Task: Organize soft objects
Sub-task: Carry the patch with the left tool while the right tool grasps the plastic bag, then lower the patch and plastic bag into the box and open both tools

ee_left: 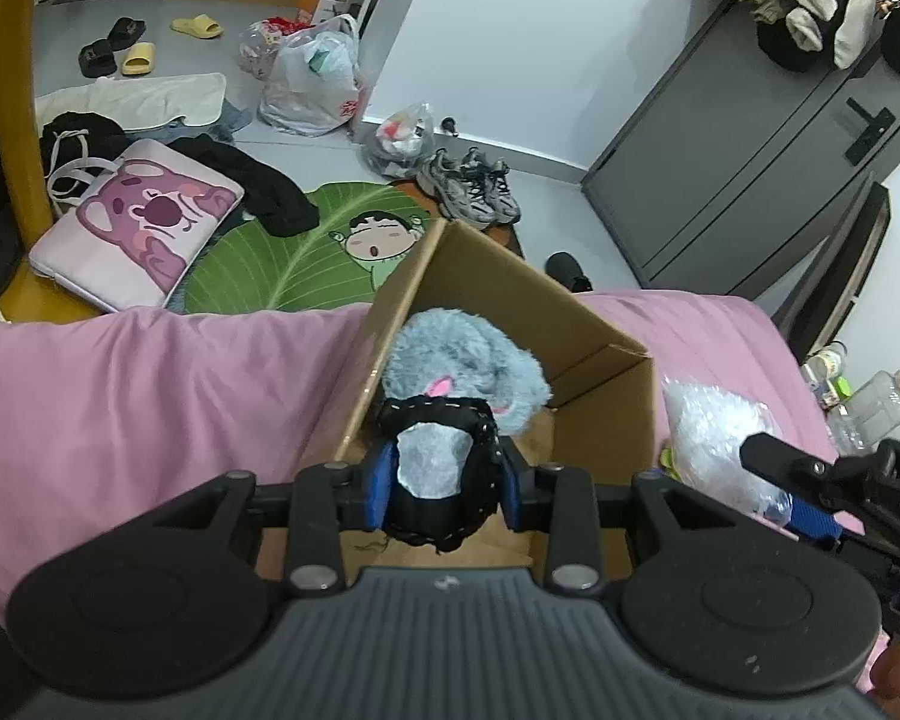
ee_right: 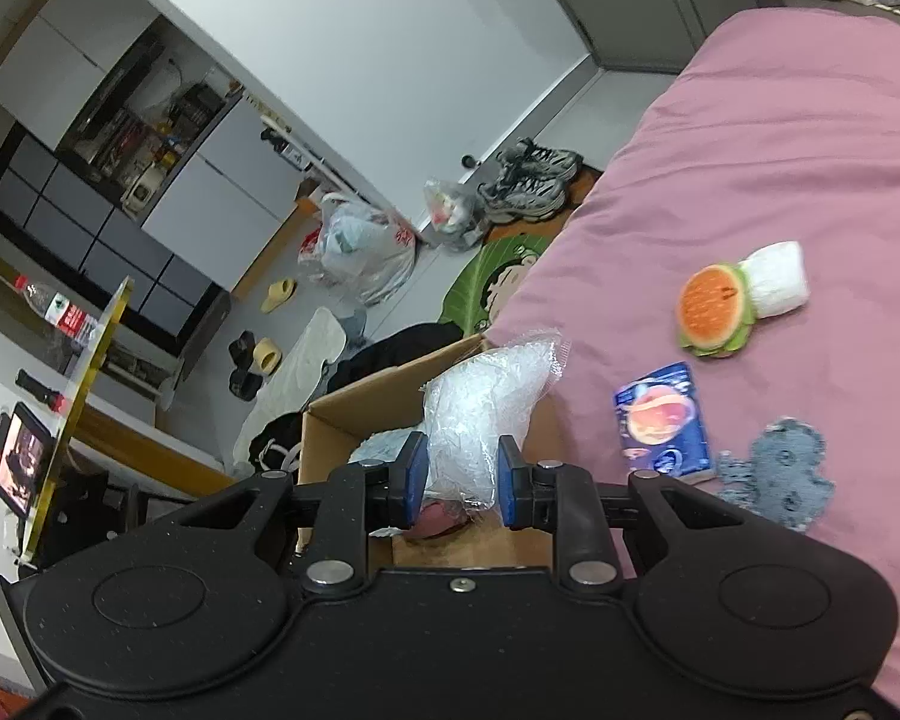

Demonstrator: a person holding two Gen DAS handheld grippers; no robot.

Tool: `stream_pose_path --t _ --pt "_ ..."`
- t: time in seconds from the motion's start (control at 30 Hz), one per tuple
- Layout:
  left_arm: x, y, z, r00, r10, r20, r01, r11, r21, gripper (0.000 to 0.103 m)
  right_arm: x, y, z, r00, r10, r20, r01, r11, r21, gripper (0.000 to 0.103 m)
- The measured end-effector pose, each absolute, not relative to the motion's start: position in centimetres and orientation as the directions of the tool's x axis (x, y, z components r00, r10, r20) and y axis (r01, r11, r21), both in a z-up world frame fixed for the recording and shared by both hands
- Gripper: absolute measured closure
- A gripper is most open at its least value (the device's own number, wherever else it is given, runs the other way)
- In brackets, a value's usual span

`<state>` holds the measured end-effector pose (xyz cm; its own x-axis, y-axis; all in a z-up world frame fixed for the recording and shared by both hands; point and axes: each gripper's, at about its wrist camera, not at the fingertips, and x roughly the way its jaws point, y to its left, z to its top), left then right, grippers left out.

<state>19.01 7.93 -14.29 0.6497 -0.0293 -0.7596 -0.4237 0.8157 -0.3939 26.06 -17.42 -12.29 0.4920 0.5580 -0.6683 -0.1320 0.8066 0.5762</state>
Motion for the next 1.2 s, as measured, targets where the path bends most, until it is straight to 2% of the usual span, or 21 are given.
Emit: stream_pose_path --t 0.2,0.3,0.4,0.47,0.53,0.73,0.83,1.0,1.07,1.13,1.2 --pt "19.0 7.9 -14.4 0.659 -0.019 -0.752 -0.419 0.821 -0.387 0.066 26.6 -15.9 -12.6 0.477 0.563 -0.675 -0.142 0.807 0.573 0.079" --pt "18.8 8.3 -14.2 0.671 -0.027 -0.741 -0.425 0.805 -0.414 0.061 26.6 -15.2 -12.2 0.481 0.556 -0.678 -0.146 0.813 0.563 0.079" --pt "18.7 8.4 -14.3 0.663 -0.045 -0.747 -0.435 0.789 -0.434 0.056 26.7 -14.7 -11.8 0.502 0.551 -0.667 -0.159 0.817 0.555 0.072" --pt "18.4 8.2 -14.2 0.668 -0.05 -0.742 -0.427 0.791 -0.438 0.053 26.9 -14.9 -11.6 0.505 0.555 -0.661 -0.162 0.813 0.56 0.062" --pt "18.2 7.9 -14.0 0.674 -0.045 -0.737 -0.418 0.8 -0.431 0.049 26.9 -14.9 -11.3 0.499 0.566 -0.656 -0.173 0.807 0.565 0.062" --pt "17.9 7.5 -13.7 0.675 -0.036 -0.737 -0.418 0.804 -0.422 0.045 26.0 -15.8 -10.5 0.498 0.569 -0.654 -0.191 0.808 0.558 0.06" --pt "17.8 7.0 -13.4 0.677 -0.019 -0.736 -0.41 0.82 -0.399 0.038 25.7 -16.7 -10.6 0.498 0.559 -0.663 -0.194 0.817 0.544 0.046" --pt "18.0 6.1 -12.9 0.66 0.006 -0.751 -0.417 0.834 -0.36 0.033 26.3 -18.8 -10.6 0.493 0.512 -0.703 -0.184 0.851 0.492 0.044" --pt "18.0 6.0 -12.5 0.66 0.016 -0.751 -0.422 0.835 -0.352 0.029 26.2 -19.3 -10.1 0.5 0.499 -0.708 -0.202 0.862 0.465 0.038" --pt "18.0 6.0 -12.0 0.666 0.029 -0.746 -0.426 0.835 -0.348 0.021 26.1 -19.6 -9.7 0.506 0.487 -0.712 -0.226 0.872 0.435 0.032" --pt "18.2 5.6 -11.5 0.668 0.043 -0.743 -0.423 0.844 -0.331 0.018 26.1 -20.0 -9.5 0.508 0.481 -0.715 -0.241 0.876 0.418 0.026"
